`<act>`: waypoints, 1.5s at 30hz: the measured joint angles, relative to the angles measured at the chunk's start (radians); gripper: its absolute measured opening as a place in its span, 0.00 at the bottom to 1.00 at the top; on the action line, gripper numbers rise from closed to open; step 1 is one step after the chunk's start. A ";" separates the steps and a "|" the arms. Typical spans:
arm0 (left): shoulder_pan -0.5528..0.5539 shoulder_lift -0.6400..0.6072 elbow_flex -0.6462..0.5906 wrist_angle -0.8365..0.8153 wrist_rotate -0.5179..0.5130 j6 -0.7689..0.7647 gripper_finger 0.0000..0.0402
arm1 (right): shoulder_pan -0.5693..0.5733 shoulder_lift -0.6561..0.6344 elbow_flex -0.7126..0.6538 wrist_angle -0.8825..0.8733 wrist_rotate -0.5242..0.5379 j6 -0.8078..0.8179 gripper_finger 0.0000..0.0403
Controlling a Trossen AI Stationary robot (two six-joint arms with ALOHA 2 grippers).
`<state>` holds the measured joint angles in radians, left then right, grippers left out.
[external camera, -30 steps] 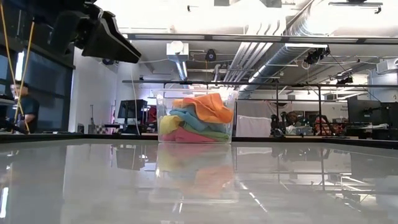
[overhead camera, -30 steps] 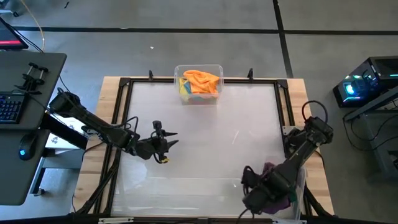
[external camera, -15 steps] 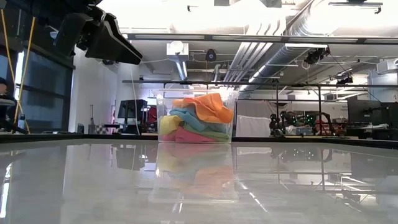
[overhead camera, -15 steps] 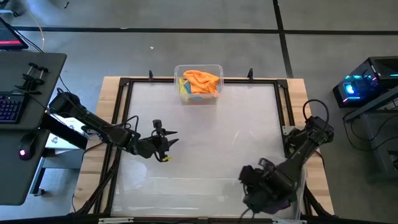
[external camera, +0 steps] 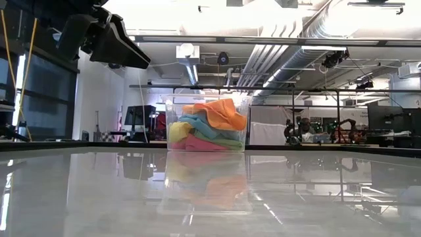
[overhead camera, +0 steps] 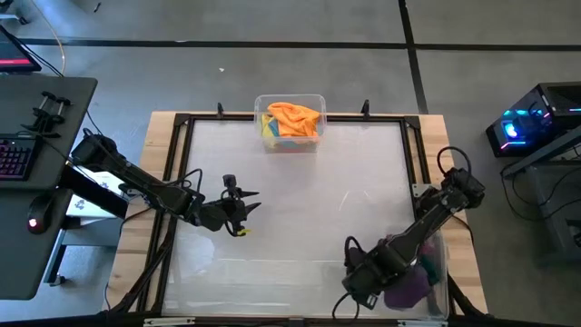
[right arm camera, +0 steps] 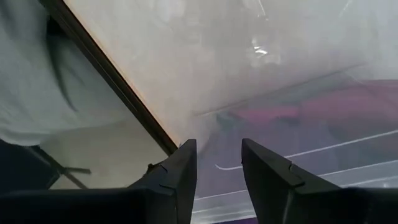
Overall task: Sort towels by color in basket
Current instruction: Return to Home Position
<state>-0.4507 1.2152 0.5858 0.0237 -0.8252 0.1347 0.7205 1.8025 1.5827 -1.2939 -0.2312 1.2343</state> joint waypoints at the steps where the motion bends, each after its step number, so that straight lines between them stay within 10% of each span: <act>1: 0.000 0.000 0.000 0.001 0.000 0.000 0.34 | 0.003 -0.001 0.009 -0.006 0.009 0.004 0.31; 10: 0.000 0.000 0.000 0.005 0.000 -0.011 0.34 | 0.066 -0.006 0.122 -0.069 0.224 0.022 0.31; 21: 0.000 0.000 0.000 0.007 0.000 -0.029 0.34 | 0.046 -0.021 0.029 0.159 0.641 -0.377 0.29; 26: 0.000 0.000 0.000 0.006 0.000 -0.028 0.34 | -0.011 -0.163 -0.229 0.326 0.721 -0.442 0.23; 39: 0.014 0.000 0.000 0.006 0.000 -0.033 0.34 | -0.492 -0.852 -1.105 1.566 0.614 -1.118 0.10; 45: 0.050 0.000 0.000 0.013 0.001 -0.090 0.34 | -0.604 -1.057 -1.204 1.571 0.667 -0.950 0.09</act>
<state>-0.4005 1.2152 0.5854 0.0362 -0.8242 0.0443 0.1166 0.7458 0.3782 0.2767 0.4359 0.2846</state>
